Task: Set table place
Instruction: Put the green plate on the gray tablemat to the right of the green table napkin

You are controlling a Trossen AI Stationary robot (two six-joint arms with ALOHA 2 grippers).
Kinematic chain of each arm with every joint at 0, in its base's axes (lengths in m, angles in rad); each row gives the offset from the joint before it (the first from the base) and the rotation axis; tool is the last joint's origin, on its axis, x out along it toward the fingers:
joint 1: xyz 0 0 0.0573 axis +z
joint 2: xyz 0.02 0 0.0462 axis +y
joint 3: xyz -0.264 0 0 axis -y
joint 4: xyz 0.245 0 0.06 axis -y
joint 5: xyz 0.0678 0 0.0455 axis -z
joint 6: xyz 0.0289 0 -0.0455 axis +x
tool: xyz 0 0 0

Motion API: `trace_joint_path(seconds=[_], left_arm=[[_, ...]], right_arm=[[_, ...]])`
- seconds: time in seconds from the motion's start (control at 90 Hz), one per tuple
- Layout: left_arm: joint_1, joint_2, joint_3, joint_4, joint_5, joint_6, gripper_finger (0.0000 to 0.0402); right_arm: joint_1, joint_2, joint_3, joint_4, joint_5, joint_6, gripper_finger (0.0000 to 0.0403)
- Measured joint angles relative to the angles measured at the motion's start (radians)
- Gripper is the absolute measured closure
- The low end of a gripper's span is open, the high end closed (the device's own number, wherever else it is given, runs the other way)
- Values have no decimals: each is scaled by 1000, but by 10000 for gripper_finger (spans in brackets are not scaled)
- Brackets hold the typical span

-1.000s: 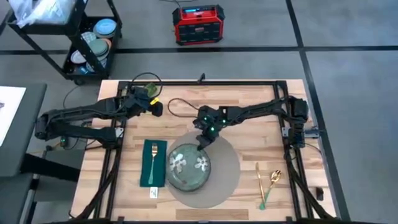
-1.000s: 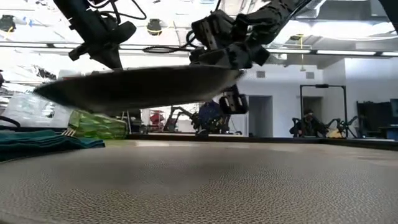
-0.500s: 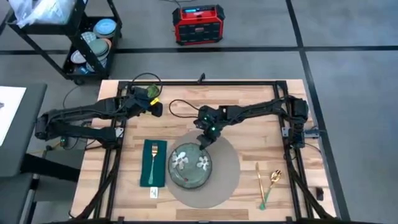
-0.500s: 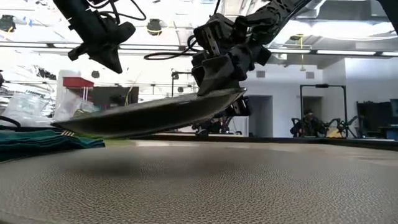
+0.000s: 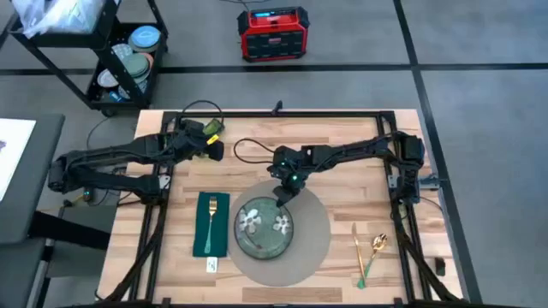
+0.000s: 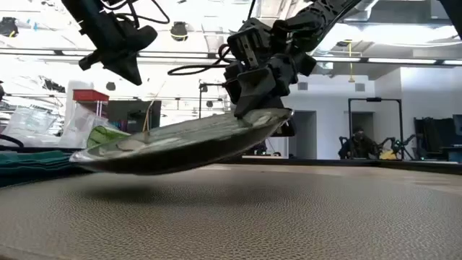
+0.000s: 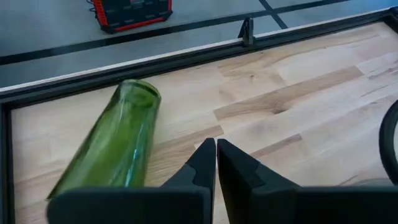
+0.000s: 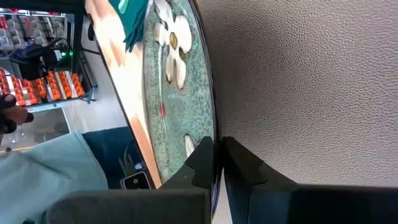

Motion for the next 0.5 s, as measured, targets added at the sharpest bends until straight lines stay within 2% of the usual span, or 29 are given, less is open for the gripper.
trace_joint_path(seconds=[0.244,0.5], left_arm=[[0,0,0,0,0,0,402],[0,0,0,-1,0,17,402]], right_arm=[[0,0,0,1,-3,-1,400],[1,0,0,6,-7,-3,372]])
